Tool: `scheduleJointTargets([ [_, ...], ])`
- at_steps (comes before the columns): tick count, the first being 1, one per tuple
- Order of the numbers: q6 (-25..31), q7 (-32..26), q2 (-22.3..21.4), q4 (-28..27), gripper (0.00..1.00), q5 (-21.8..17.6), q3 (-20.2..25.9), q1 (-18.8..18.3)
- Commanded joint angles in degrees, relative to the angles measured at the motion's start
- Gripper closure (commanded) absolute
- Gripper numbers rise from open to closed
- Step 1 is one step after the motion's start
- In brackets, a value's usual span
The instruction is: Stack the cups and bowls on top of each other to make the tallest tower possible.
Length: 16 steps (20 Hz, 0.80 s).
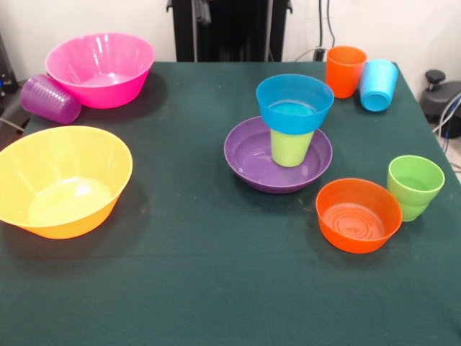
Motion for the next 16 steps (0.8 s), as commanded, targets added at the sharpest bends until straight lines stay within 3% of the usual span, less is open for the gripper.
scheduleJointTargets([
  [1, 9.3, 6.3, -4.3, 1.2, 1.00, -3.9, 1.8, -1.7],
  [4, 11.4, 6.4, -5.5, 0.5, 1.00, -4.7, 1.2, -0.5],
  [5, 15.3, 6.7, -6.5, -0.6, 1.00, -5.0, 0.2, 2.4],
  [9, 28.9, 11.4, -10.5, -7.0, 1.00, -6.6, 0.9, 7.7],
  [16, 44.7, 17.1, -16.2, -15.3, 1.00, -14.3, 2.5, 11.9],
])
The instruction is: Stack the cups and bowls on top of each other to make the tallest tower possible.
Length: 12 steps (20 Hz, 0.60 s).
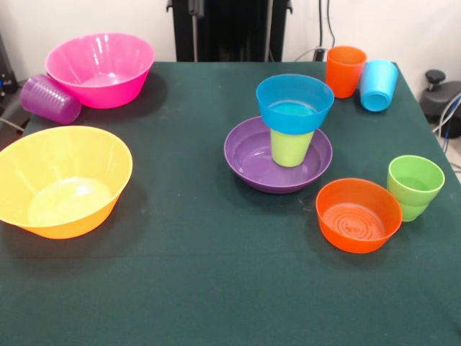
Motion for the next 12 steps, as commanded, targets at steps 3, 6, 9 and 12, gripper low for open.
scheduleJointTargets([
  [3, 27.4, 20.3, -7.4, -19.1, 1.00, -13.4, 7.5, 4.4],
  [6, 33.3, 24.4, -9.3, -22.4, 1.00, -17.9, 9.4, 4.6],
  [9, 38.1, 27.9, -11.4, -24.6, 1.00, -20.9, 10.3, 5.2],
  [12, 42.8, 31.1, -12.6, -26.7, 1.00, -22.7, 11.3, 5.3],
])
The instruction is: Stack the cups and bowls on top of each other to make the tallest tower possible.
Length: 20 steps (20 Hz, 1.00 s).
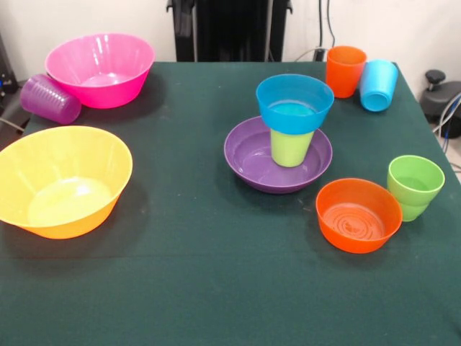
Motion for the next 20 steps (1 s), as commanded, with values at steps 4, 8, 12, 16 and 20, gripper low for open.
scheduleJointTargets([
  [4, 19.1, 21.9, -5.3, -16.3, 1.00, -9.1, 12.1, 0.8],
  [8, 23.4, 38.5, -4.0, -21.9, 1.00, -23.6, 11.8, 4.2],
  [12, 20.7, 54.1, 0.8, -26.8, 1.00, -35.2, 8.5, 8.2],
  [16, 15.0, 65.0, 5.6, -31.1, 1.00, -43.2, 5.2, 10.4],
  [20, 8.9, 72.9, 7.7, -34.6, 1.00, -49.2, 3.8, 10.9],
])
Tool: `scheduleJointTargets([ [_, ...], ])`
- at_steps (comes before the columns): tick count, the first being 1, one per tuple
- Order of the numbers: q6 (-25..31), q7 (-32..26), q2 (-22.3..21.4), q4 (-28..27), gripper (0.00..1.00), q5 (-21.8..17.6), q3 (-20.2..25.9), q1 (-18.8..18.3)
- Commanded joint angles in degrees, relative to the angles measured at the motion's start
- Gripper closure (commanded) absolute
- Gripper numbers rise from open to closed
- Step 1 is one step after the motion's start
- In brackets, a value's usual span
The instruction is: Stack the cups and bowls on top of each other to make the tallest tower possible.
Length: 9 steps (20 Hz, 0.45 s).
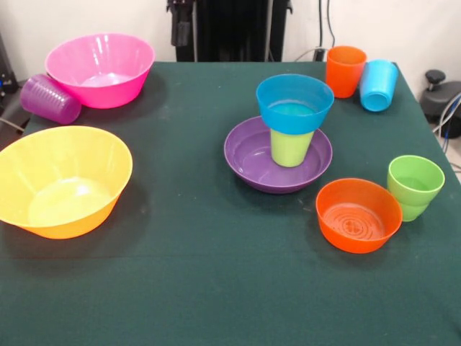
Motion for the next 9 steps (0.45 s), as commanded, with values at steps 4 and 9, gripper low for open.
scheduleJointTargets([
  [4, -10.3, 32.3, 7.1, -15.5, 1.00, -13.9, 4.4, 1.7],
  [9, -13.5, 36.1, 7.8, -16.2, 1.00, -17.0, 3.5, 2.9],
])
